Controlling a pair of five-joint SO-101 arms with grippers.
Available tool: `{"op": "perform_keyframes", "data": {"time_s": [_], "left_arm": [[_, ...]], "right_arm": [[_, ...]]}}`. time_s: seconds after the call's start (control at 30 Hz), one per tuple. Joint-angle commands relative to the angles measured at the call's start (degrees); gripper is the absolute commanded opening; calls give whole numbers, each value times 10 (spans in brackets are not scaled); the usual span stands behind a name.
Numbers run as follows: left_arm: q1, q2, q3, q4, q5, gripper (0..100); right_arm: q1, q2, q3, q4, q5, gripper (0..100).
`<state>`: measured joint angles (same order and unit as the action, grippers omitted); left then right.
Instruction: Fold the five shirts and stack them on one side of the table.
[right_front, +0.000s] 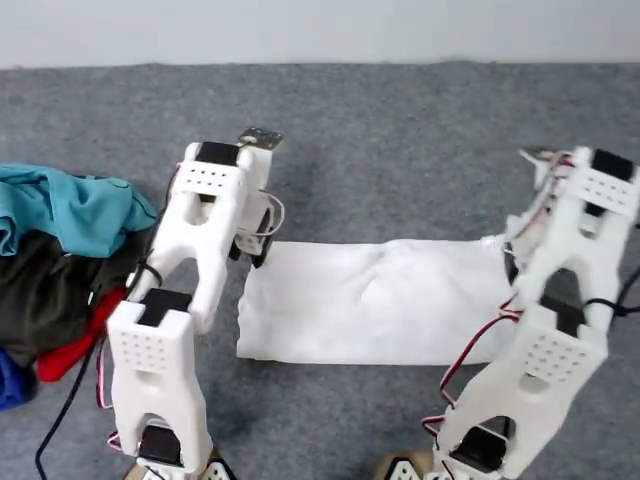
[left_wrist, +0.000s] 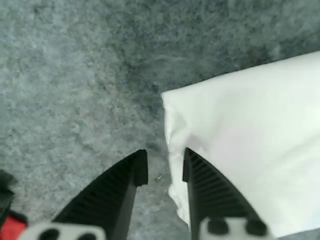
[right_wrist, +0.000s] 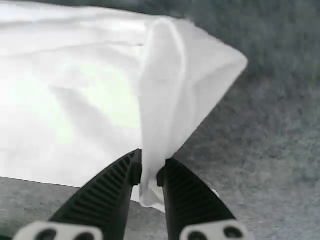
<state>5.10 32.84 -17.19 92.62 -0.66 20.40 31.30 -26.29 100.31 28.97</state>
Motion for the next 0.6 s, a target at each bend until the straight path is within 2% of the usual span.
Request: {"op": "perform_keyframes", "data": {"time_s": [0.0, 0.27, 0.57], "left_arm": [[-50, -31, -10, 6, 3, 126], [-131, -31, -30, 41, 2, 126], [-155, -25, -27, 41, -22, 124]], "right_arm": [[-64, -63, -18, 27, -27, 10], [-225, -149, 126, 23, -47, 10], [-384, -180, 133, 15, -87, 10]]}}
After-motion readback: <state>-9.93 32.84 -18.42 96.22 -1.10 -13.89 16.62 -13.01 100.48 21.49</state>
